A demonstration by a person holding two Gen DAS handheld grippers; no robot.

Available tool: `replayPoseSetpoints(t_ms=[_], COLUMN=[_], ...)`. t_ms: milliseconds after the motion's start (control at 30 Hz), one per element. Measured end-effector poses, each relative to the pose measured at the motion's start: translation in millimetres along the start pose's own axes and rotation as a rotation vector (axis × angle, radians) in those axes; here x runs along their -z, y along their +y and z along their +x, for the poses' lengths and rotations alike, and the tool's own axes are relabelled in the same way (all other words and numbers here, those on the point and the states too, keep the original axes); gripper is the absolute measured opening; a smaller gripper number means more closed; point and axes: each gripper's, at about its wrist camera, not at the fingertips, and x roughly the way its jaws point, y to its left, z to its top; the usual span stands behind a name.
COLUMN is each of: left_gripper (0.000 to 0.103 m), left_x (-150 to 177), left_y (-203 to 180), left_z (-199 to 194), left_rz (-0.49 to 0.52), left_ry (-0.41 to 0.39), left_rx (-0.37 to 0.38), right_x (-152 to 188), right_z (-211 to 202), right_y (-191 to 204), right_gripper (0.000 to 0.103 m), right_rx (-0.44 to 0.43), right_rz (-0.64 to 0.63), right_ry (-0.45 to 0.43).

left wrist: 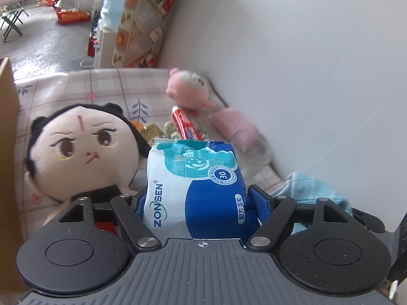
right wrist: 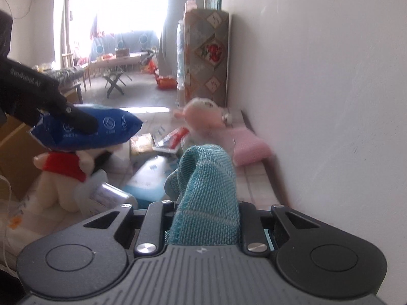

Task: Organize soft objects
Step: 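Carry the towel in the right tool while the left tool carries the tissue pack over the box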

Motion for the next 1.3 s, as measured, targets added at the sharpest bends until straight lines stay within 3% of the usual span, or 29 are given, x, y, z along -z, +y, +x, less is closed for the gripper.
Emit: replayPoseSetpoints(t_ms=[133, 300, 400, 533, 667, 833, 933, 1133, 1300], left_gripper=[0.076, 0.076, 0.076, 0.076, 0.076, 0.076, 0.076, 0.076, 0.076], left_x=[6.0, 10.5, 12.1, 12.1, 5.5, -12.0, -21.8, -43.8, -51.9], left_y=[8.6, 25.9, 42.3, 70.3, 105.9, 158.7, 195.0, 268.1, 306.1], left_z=[-36.6, -96.4, -140.7, -193.8, -224.7, -215.8, -197.3, -155.4, -140.6], left_rz=[-0.037, -0.077, -0.100, -0.141, -0.187, -0.229, -0.258, -0.317, -0.332], left_ry=[-0.067, -0.192, -0.294, -0.426, -0.503, -0.498, -0.453, -0.327, -0.246], left_rx=[0.035, 0.058, 0.040, -0.062, -0.194, -0.369, -0.443, -0.488, -0.562], right_x=[-24.4, -67.3, -101.9, -153.2, -205.0, -249.7, -258.2, -248.3, -243.4], right_z=[-42.0, -80.3, -89.3, -76.0, -34.6, 50.9, 105.0, 195.9, 245.6], right_y=[13.0, 43.4, 68.2, 107.5, 153.9, 221.2, 263.8, 312.8, 352.0], right_gripper=[0.022, 0.022, 0.022, 0.022, 0.022, 0.022, 0.022, 0.022, 0.022], right_rx=[-0.017, -0.123, -0.251, -0.457, -0.667, -0.780, -0.773, -0.744, -0.699], right_rz=[-0.035, -0.110, -0.142, -0.137, -0.086, -0.024, -0.005, 0.076, 0.095], right_ry=[-0.099, -0.231, -0.296, -0.335, -0.272, -0.089, 0.032, 0.258, 0.342])
